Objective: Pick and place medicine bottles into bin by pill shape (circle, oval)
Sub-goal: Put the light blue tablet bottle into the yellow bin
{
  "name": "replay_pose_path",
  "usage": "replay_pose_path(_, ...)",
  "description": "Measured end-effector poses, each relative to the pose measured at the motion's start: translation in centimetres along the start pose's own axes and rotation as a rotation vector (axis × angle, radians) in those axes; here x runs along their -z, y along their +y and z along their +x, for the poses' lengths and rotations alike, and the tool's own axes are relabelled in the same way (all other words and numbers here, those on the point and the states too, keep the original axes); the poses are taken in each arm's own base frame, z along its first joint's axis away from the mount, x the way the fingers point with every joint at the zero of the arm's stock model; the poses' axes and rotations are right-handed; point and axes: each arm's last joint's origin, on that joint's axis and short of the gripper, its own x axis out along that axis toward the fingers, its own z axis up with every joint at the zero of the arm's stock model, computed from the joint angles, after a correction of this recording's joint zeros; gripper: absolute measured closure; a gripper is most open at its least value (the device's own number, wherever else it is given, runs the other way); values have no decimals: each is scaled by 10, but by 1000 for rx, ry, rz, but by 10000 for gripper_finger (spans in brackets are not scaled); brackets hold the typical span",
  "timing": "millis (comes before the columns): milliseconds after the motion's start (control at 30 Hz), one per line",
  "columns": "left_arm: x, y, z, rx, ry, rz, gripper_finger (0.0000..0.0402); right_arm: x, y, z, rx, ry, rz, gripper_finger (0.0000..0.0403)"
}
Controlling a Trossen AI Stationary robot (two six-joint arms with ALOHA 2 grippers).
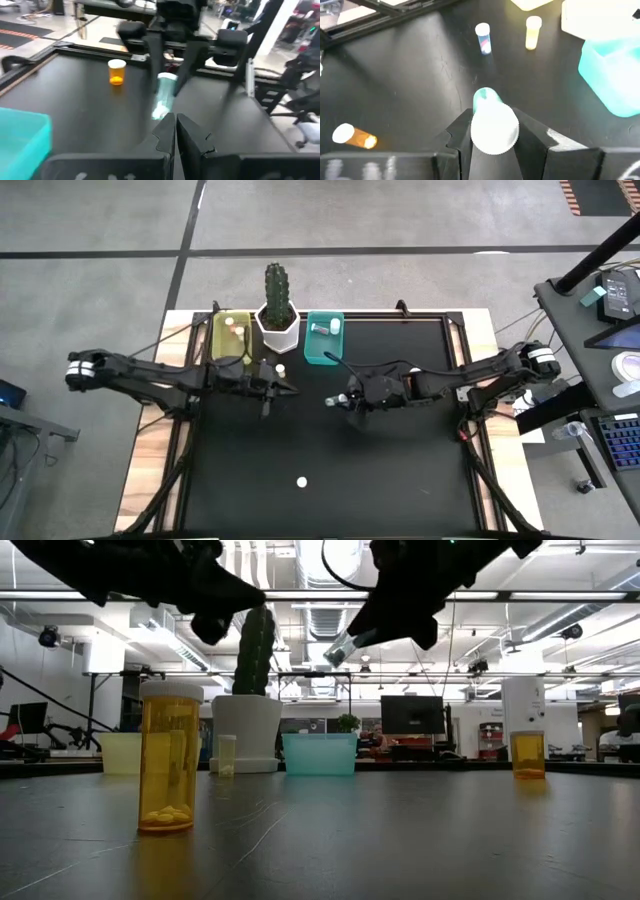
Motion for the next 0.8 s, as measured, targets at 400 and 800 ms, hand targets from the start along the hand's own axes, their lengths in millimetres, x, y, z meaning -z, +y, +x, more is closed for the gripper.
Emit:
replay_pose_path(400,15,1,31,31,-30,-2,288,7,-3,13,17,43,-14,295)
replay_pose_path(800,40,8,67,39,-77,2,227,0,0,13,-35,14,-45,296)
